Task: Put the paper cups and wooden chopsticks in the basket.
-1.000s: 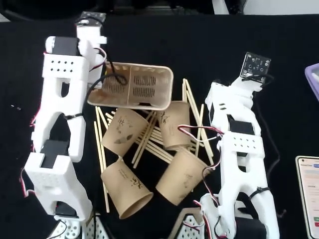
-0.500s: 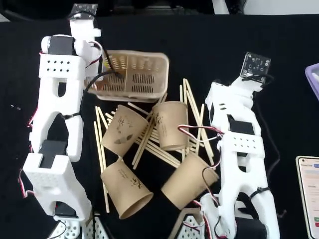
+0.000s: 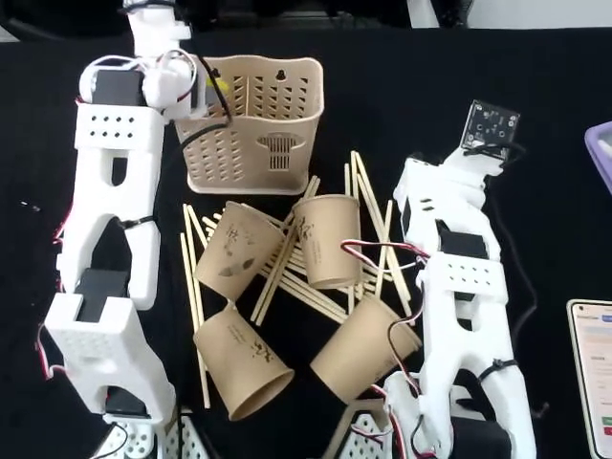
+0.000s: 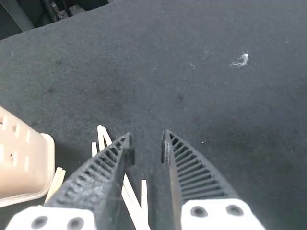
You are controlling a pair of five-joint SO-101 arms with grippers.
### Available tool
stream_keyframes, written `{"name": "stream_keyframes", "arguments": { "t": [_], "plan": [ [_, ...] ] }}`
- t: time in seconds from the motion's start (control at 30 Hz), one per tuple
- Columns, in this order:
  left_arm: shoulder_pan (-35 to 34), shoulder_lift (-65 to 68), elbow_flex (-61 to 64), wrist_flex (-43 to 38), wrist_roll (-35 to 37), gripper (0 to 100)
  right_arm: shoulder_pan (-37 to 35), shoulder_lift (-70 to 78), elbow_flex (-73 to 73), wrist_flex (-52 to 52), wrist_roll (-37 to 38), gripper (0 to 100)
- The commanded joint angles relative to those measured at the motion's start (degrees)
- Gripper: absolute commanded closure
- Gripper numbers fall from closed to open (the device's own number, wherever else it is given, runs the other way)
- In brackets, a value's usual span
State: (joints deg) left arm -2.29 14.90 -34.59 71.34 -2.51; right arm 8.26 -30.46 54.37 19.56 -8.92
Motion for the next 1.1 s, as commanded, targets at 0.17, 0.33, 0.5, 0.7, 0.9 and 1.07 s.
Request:
{"name": "stream_keyframes", "arguments": {
  "t": [0.17,0.33,0.5,0.7,0.9,1.07],
  "plan": [
    [-4.09,-3.60,-13.58,3.52,0.53,71,-1.05,-0.04,-2.86,-1.14,-0.26,88.4],
    [-7.08,-3.60,-22.11,11.25,0.09,71,-1.85,-0.04,-2.86,-1.05,-0.26,88.4],
    [-12.79,-3.52,-25.27,20.40,0.00,71,-1.85,-0.57,-4.09,2.55,-0.18,88.2],
    [-20.79,-1.76,-19.03,29.45,-0.70,71,-1.93,-2.95,-7.87,10.37,1.67,88.2],
    [-25.01,0.53,2.15,24.97,-1.67,71,-2.02,-3.65,-14.55,20.40,7.65,88.2],
    [-22.90,-2.99,21.85,13.10,-1.05,71,-1.58,-3.56,-24.22,34.37,15.38,88.2]
  ]
}}
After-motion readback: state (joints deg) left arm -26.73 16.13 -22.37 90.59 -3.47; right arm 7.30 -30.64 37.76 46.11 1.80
